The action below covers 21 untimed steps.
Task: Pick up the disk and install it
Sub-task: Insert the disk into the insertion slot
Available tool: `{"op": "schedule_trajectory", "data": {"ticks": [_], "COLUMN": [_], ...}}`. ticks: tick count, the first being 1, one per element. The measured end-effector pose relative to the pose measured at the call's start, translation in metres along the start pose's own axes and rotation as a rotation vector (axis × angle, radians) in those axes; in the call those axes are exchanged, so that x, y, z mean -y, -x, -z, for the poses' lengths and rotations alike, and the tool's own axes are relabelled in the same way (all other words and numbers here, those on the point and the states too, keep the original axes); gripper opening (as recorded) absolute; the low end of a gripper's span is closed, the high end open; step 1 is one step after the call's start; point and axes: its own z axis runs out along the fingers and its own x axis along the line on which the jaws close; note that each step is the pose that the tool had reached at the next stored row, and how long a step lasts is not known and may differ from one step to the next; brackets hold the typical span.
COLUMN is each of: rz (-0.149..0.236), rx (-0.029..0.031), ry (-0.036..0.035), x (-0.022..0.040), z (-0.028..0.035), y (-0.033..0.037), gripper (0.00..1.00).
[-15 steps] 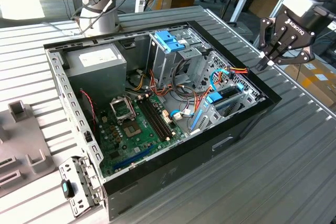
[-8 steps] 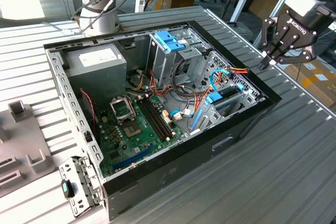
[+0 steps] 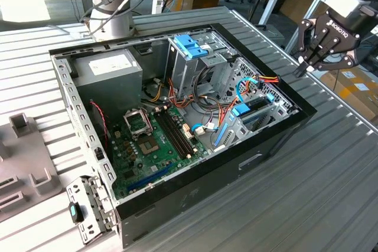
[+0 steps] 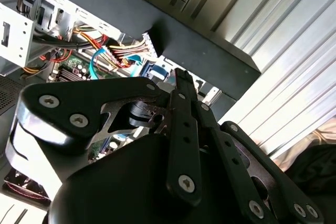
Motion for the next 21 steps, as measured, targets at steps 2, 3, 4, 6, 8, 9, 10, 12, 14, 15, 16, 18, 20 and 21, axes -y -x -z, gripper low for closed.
{"op": "schedule_trajectory", "data": {"ticks": [2, 3, 4, 6, 8, 9, 10, 12, 14, 15, 16, 18, 20, 21], "rz": [0.0, 0.0, 0.0, 0.0, 0.0, 0.0, 0.0, 0.0, 0.0, 0.0, 0.0, 0.0, 0.0, 0.0], "rx": [0.0001, 0.0, 0.0, 0.0001, 0.0, 0.0001, 0.0001, 0.0001, 0.0, 0.0, 0.0, 0.0, 0.0001, 0.0], "ry": [0.0, 0.0, 0.0, 0.0, 0.0, 0.0, 0.0, 0.0, 0.0, 0.0, 0.0, 0.0, 0.0, 0.0], "x": [0.0034, 0.0045, 0.0059, 0.0083, 0.0106, 0.0117, 0.0132, 0.0156, 0.02, 0.0221, 0.0232, 0.0259, 0.0284, 0.0294], "z": [0.0002, 0.0004, 0.0004, 0.0006, 0.0008, 0.0008, 0.0009, 0.0011, 0.0015, 0.0016, 0.0016, 0.0018, 0.002, 0.0021], "y": [0.0, 0.0, 0.0, 0.0, 0.0, 0.0, 0.0, 0.0, 0.0001, 0.0, 0.0, 0.0001, 0.0001, 0.0001], "gripper": [0.11, 0.11, 0.11, 0.11, 0.11, 0.11, 0.11, 0.11, 0.11, 0.11, 0.11, 0.11, 0.11, 0.11]}}
